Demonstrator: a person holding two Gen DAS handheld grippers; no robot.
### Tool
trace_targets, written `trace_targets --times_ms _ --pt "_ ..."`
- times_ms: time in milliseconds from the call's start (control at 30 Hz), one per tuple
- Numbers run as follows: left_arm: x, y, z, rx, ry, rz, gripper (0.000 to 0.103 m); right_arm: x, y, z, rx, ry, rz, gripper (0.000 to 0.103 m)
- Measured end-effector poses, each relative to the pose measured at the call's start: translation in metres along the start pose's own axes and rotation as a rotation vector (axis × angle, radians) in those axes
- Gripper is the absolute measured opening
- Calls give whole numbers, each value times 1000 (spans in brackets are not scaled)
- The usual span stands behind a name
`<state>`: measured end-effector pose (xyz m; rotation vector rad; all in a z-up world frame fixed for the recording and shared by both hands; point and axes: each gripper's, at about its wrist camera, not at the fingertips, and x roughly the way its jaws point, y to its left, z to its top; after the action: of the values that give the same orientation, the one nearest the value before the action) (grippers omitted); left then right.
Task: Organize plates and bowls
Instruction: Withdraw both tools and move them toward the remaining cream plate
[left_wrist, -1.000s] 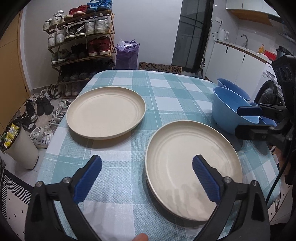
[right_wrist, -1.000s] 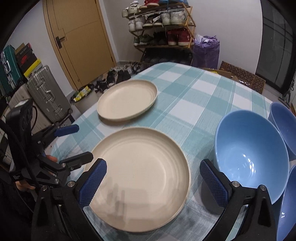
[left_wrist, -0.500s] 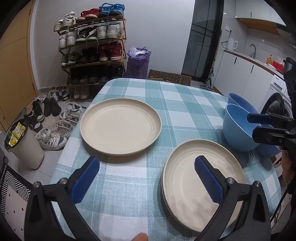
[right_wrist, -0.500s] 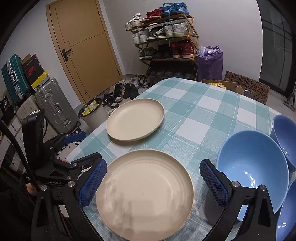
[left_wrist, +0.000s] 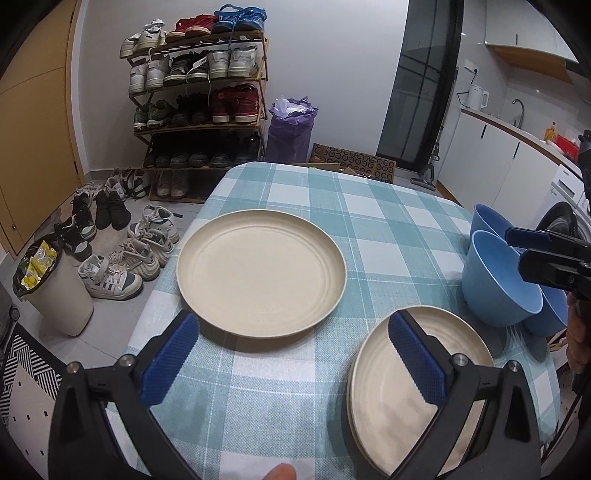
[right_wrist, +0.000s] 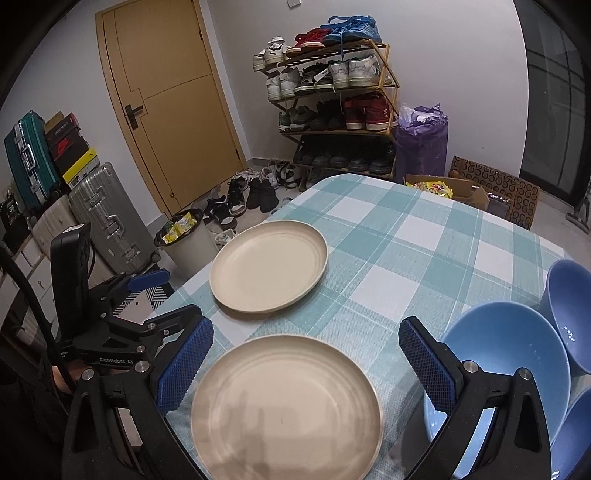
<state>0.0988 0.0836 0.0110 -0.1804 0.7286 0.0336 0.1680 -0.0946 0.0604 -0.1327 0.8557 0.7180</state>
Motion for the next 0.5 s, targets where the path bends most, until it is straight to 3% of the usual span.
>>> trace_targets --times_ms 500 --pt "15 16 20 -24 5 4 103 12 1 33 3 -14 -19 102"
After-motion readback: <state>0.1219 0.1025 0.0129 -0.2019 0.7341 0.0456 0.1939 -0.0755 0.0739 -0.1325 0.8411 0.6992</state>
